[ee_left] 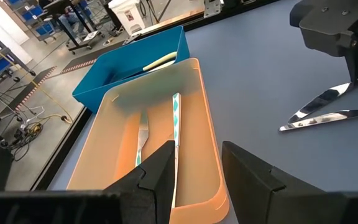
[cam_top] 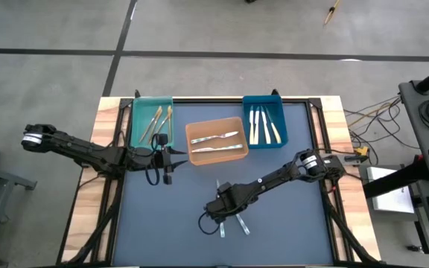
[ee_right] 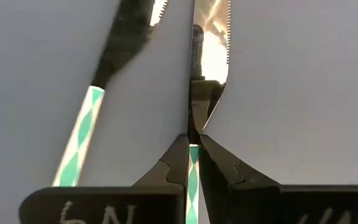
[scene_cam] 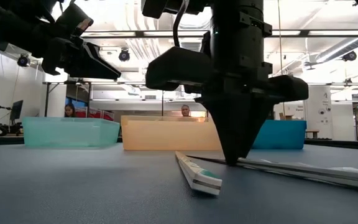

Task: Sort silverware by color (type)
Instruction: Put the white knife in the orange bin

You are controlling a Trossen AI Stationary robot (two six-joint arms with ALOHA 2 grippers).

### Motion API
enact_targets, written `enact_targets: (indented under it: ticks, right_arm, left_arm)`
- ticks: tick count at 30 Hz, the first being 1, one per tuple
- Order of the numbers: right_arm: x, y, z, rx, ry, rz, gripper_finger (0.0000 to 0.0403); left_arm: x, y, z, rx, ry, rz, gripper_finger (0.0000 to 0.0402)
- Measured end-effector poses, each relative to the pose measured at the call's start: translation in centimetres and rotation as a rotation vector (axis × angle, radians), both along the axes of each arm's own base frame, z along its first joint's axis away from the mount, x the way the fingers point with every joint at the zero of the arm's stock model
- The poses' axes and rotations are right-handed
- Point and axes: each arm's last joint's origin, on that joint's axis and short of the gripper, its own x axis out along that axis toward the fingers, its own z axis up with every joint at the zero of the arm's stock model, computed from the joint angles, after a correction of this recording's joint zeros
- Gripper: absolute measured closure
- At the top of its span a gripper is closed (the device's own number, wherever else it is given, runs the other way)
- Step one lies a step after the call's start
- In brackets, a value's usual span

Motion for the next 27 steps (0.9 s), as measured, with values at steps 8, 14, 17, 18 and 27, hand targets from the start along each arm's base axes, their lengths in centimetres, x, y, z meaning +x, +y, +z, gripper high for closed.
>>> enact_targets:
  ticks: [8,14,17,18,27]
  right_arm:
    - [-0.1,-0.1,1.5,-0.009,0.016,0.041,0.0390]
    - [-0.4,-0.2,3.3,-0.054,0.063,0.094,0.0390]
    - [-0.3,-0.2,4.3,-0.065,0.064,0.159,0.0390]
    - [-0.3,-0.3,4.6,-0.075,0.060,0.177,0.0390]
    - [0.4,-0.5,7.0,-0.177,-0.027,0.257,0.0390]
  left_arm:
    - [0.0,0.0,0.0,0.000,0.001,0.000,0.0287]
    - [0.0,0.0,0.0,0.000,0.002,0.000,0.0287]
    - [0.0,0.0,0.0,0.000,0.001,0.000,0.0287]
    - [0.0,0.0,0.0,0.000,0.001,0.000,0.0287]
    - [0.0,0.0,0.1,-0.004,-0.011,0.001,0.0287]
